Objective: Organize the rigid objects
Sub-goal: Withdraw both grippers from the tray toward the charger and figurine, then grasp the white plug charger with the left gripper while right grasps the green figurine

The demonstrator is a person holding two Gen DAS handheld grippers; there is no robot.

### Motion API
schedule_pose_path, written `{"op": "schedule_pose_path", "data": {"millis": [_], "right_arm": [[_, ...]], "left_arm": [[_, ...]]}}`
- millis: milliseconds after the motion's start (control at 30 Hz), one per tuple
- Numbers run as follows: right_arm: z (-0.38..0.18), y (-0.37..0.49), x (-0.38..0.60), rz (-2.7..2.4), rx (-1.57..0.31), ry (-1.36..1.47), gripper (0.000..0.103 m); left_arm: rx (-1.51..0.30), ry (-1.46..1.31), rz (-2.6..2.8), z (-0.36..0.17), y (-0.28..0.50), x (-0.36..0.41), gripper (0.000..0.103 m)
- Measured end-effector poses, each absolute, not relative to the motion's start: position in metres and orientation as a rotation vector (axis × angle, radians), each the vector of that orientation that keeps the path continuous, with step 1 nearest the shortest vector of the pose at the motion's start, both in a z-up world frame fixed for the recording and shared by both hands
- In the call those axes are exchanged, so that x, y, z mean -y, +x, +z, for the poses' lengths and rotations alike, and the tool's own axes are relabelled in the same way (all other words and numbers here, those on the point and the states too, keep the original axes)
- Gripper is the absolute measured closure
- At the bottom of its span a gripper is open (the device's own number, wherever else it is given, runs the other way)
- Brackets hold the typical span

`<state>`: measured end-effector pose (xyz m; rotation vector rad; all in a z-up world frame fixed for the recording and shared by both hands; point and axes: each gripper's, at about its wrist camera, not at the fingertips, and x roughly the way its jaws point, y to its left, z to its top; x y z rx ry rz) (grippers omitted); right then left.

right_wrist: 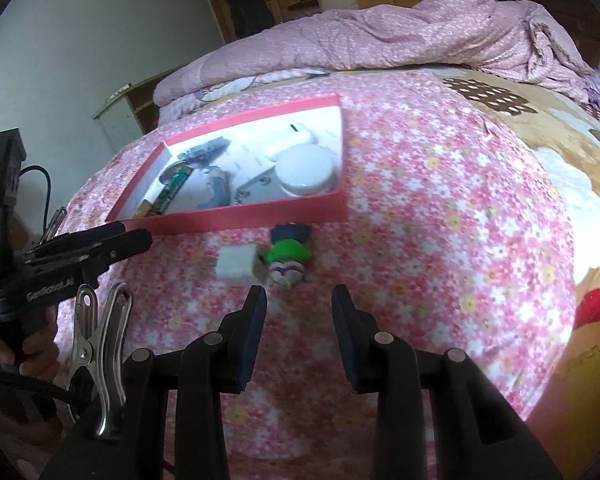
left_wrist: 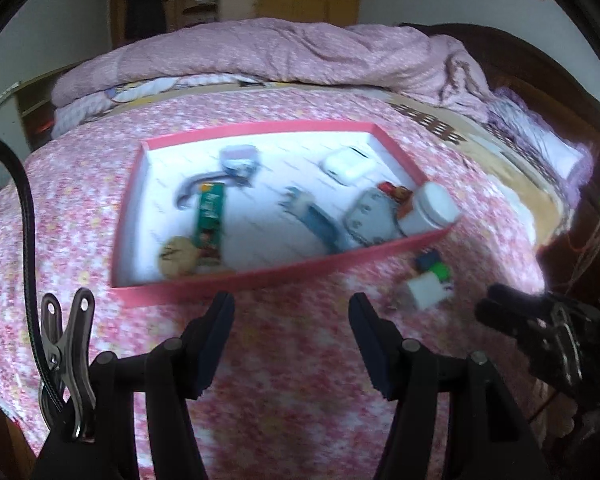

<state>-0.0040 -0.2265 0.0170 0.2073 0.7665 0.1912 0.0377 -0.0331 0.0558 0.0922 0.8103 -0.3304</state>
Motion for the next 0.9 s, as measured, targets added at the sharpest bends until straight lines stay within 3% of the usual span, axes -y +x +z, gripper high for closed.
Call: {"op": "schedule_pose_path", "data": {"millis": [900], "right_arm": [[0.015, -0.009, 0.256, 0.123, -0.78, 0.23, 0.068]], "left_arm": [[-0.801, 0.284, -0.571, 0.025, 0.043, 0.126, 0.04]]}}
